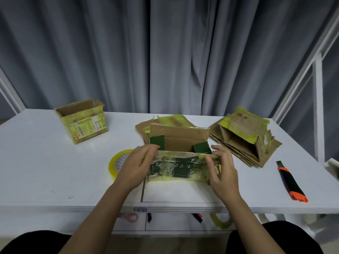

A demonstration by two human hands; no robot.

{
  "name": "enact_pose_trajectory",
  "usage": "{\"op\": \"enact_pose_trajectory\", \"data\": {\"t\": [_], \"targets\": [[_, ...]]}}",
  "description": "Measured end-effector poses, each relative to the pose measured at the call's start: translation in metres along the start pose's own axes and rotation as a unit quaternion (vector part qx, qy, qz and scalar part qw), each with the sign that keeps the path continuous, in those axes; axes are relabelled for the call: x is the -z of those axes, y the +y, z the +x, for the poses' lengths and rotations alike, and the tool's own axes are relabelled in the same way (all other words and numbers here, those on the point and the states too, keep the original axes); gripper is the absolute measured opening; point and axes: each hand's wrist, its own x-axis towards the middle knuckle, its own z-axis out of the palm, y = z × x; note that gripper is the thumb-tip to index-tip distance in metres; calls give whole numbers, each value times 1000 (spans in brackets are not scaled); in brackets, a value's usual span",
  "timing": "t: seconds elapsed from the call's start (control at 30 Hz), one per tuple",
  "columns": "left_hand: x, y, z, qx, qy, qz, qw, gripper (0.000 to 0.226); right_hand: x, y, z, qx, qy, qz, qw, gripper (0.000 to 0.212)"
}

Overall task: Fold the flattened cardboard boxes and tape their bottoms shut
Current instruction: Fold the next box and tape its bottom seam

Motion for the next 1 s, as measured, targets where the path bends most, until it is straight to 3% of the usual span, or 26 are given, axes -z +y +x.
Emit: {"op": "enact_pose_trajectory", "data": {"t": [0.1,0.17,0.27,0.37,0.47,0.6,0.67,0.77,0.8,0.87,0.93,1.0], "targets": [[5,-3,5,-8,-28,49,998,51,6,0,8,-30,-17,44,998,8],[4,-5,8,12,-20,49,999,45,5,-2,13,-56,-16,73,996,4],[-4,-3,10,39,36,-2,999,27,0,-4,19,-103,30,111,988,24],[-16,-5,10,68,77,-115,988,30,-6,-3,22,-120,53,111,985,47],[-24,-6,12,60,101,-101,988,45,-5,-2,29,-151,-3,146,978,71],[-26,-7,20,58,80,-48,994,56,6,3,50,-103,-150,49,982,92],[-26,-8,22,61,65,-51,995,60,11,4,62,-60,-181,4,982,77],[-24,-8,24,78,54,-82,992,70,15,10,61,50,-156,-109,980,21],[-23,-7,25,82,39,-90,992,69,15,13,56,67,-152,-138,976,12],[-23,-3,27,72,-6,-73,995,57,11,18,42,32,-146,-132,980,13],[-27,1,27,70,-31,-51,996,47,4,18,33,-63,-123,-47,989,12],[-32,4,27,89,-6,-57,994,38,-6,12,30,-168,-80,74,980,14]]}}
